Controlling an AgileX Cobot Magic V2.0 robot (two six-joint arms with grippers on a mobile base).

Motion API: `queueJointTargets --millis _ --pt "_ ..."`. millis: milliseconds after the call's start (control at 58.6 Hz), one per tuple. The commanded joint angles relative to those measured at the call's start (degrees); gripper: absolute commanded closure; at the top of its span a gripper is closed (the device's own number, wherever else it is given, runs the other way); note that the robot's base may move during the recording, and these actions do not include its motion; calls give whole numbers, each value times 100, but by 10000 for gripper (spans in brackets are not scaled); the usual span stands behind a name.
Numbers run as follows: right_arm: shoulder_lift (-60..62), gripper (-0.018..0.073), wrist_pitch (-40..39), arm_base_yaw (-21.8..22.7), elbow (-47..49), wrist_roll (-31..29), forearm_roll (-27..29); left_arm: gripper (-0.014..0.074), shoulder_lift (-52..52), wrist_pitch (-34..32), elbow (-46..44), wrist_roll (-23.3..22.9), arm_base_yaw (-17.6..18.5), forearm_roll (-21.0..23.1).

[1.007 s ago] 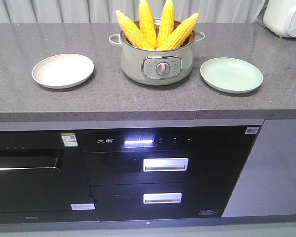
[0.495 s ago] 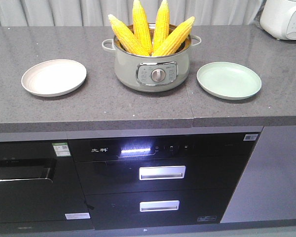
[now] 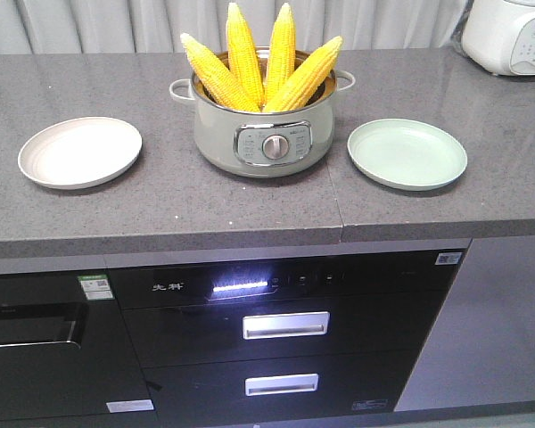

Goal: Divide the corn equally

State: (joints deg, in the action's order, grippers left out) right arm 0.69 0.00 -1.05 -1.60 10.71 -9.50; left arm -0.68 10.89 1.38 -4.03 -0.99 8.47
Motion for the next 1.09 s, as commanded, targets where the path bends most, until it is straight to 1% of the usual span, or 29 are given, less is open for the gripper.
queueJointTargets --millis 0,1075 --pt "29 564 -429 44 -104 -6 -70 603 -80 -411 -126 -37 0 14" --pt "29 564 -429 44 -104 -6 -70 603 -80 -411 -126 -37 0 14"
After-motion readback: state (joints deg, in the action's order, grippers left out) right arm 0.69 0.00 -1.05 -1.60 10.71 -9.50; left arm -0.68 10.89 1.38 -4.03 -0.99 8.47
